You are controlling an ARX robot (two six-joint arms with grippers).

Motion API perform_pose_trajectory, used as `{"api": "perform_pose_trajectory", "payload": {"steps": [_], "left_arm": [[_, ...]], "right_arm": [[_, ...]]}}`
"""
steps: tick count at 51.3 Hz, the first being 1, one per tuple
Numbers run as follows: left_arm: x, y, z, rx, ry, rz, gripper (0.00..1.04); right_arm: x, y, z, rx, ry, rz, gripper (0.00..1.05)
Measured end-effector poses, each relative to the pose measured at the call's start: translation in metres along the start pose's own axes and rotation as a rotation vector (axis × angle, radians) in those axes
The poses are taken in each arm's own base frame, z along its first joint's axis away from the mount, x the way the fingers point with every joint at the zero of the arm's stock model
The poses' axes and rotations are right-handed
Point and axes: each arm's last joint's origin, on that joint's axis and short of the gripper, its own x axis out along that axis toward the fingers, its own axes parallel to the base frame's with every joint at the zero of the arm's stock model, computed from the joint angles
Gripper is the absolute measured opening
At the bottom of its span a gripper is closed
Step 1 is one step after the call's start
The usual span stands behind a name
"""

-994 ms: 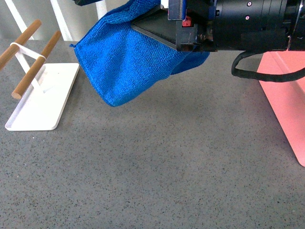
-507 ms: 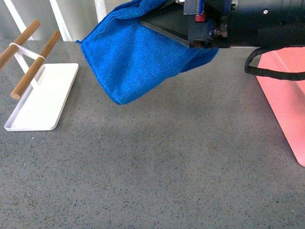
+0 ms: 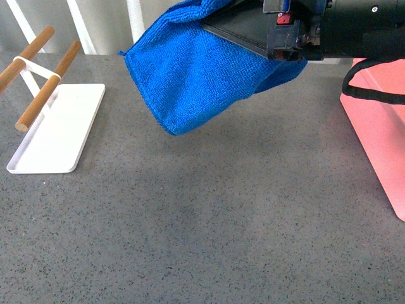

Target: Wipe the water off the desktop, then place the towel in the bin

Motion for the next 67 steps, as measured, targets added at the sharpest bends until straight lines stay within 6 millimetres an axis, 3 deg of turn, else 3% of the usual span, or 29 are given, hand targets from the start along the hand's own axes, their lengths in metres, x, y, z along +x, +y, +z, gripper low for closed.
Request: {"api": "perform_pose_trajectory", "payload": {"steps": [25,35,67], "left_arm": [[-0.048,0.029,-0.018,0.001,0.006,-0.008,0.04],[-0.056,0.032,-0.026,0.001,-0.003,0.008,0.04],[-0.082,0.031,-0.018,0.001,-0.03,0.005,0.04]], "right_arm": [[0.001,0.001,-0.003,-0.02,0.028,-0.032,0.06],[0.001,0.0,-0.006,-0.013,0.057,-0.047,0.06],[0.007,0.001,-0.007,-0.029,0.074,-0.091,0.06]]}}
